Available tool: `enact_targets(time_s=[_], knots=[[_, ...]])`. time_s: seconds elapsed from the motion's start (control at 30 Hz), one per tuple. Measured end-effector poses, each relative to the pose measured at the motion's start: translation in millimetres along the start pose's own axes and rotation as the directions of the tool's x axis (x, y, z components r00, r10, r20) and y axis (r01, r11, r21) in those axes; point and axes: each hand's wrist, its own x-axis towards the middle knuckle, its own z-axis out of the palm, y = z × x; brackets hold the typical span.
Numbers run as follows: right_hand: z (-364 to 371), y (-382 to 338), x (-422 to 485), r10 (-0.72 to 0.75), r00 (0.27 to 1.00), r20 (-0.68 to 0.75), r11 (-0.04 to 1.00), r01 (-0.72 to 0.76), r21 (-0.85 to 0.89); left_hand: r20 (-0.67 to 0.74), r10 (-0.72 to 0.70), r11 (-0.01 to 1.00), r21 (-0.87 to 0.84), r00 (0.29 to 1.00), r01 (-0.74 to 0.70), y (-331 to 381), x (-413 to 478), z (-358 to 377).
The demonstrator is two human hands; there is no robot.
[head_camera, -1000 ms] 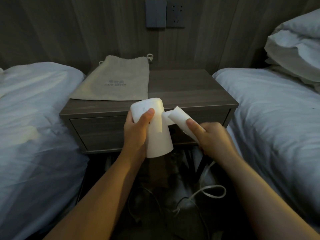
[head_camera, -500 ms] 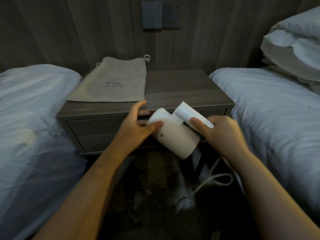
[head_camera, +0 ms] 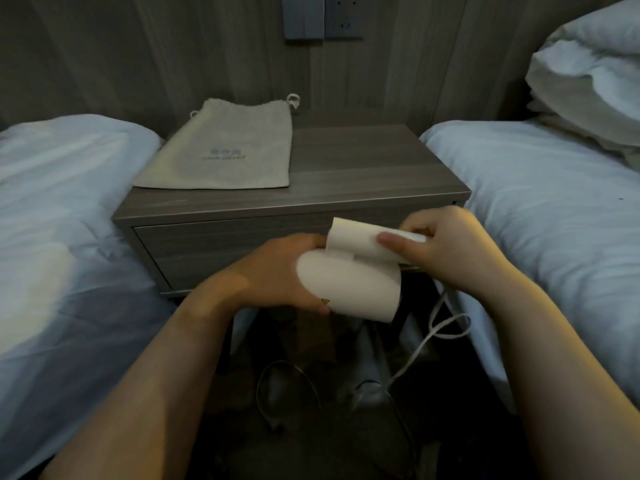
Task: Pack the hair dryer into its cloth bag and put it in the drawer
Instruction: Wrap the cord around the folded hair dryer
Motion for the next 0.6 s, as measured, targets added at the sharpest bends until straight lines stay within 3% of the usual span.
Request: enact_targets(time_s=[0.1, 0.17, 0.27, 0.33, 0.37, 0.47, 0.53, 0.6], knots=[[0.5, 8.9, 2.9, 0.061, 0.993, -0.105, 0.960, -0.030, 0.280, -0.022, -0.032, 0.989, -0.147, 0.999, 0.029, -6.5, -1.8, -2.3], [3.2, 19.7, 6.5, 0.125, 0.989, -0.085, 0.895, -0.075, 0.439, -0.025, -0.079, 0.960, -0.270, 0.997, 0.069, -10.6, -0.9, -1.9], [6.9, 34.8, 8.7, 0.220, 0.967, 0.128, 0.627, -0.240, 0.741, -0.091, -0.119, 0.880, -0.471, 0.989, 0.062, -15.4, 1.5, -0.7], [9.7, 42.8, 9.1, 0.201, 0.951, 0.237, 0.475, -0.306, 0.825, -0.128, -0.189, 0.800, -0.595, 0.974, 0.077, -17.7, 3.1, -1.7], [10.5, 44.6, 9.8, 0.182, 0.951, 0.251, 0.446, -0.307, 0.841, -0.124, -0.232, 0.746, -0.659, 0.965, 0.095, -19.0, 4.1, -2.7], [15.5, 45.7, 14.1, 0.163, 0.964, 0.212, 0.503, -0.266, 0.822, -0.087, -0.279, 0.592, -0.799, 0.956, 0.100, -19.1, 5.4, -6.4], [23.9, 46.5, 18.1, 0.179, 0.972, 0.155, 0.674, -0.236, 0.700, -0.078, -0.275, 0.531, -0.843, 0.958, 0.084, -16.3, 5.6, -7.4], [35.1, 49.6, 21.7, 0.176, 0.983, 0.058, 0.863, -0.183, 0.471, -0.065, -0.274, 0.492, -0.867, 0.960, 0.082, -13.0, 7.1, -6.7]])
